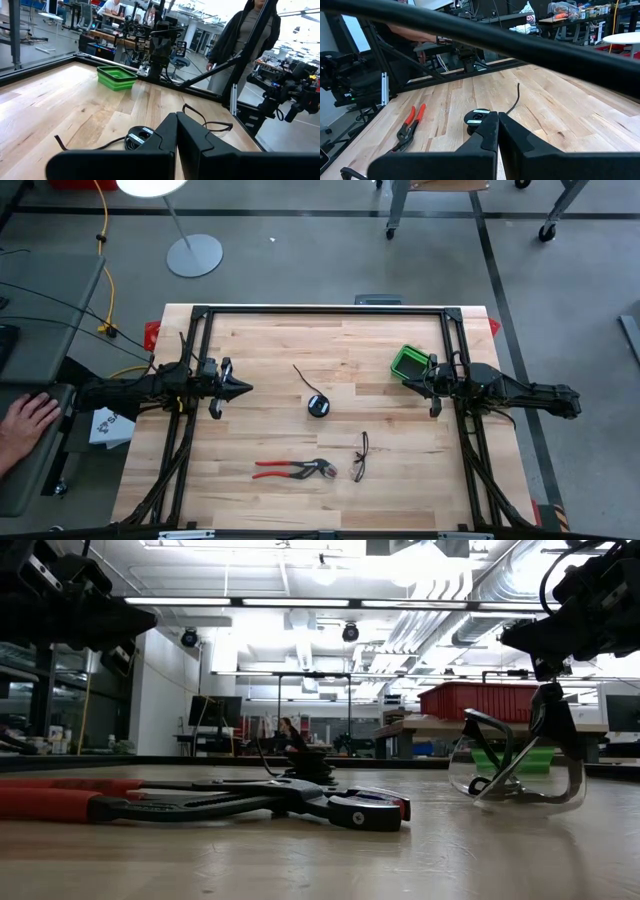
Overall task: Coil cords
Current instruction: Return to Home Position
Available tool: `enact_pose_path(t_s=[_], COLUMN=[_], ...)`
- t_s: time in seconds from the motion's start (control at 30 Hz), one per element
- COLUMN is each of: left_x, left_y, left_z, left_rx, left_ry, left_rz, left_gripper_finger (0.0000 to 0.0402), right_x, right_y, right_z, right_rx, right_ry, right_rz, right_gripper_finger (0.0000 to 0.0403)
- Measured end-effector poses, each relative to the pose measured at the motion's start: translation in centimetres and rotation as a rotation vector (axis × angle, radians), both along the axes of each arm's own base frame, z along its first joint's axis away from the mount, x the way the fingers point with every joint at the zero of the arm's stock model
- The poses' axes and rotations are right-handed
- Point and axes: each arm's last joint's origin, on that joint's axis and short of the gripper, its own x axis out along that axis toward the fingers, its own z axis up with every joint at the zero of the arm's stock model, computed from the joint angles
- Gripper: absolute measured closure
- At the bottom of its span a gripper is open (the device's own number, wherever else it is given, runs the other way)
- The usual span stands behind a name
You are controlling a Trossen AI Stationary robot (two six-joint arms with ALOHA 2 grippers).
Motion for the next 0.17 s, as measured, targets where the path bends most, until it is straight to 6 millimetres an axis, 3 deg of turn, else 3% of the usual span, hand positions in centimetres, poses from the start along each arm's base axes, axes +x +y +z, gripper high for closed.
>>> enact_pose_path(t_s=[0.17], left_x=[0.00], left_y=[0.00], left_z=[0.00], left_rx=[0.000], left_ry=[0.000], left_rz=[0.000], left_gripper_finger=[0.0400], right_x=[0.00], right_y=[0.00], right_z=[0.00], right_rx=[0.000], right_ry=[0.000], right_rz=[0.000], right_gripper_finger=[0.0402])
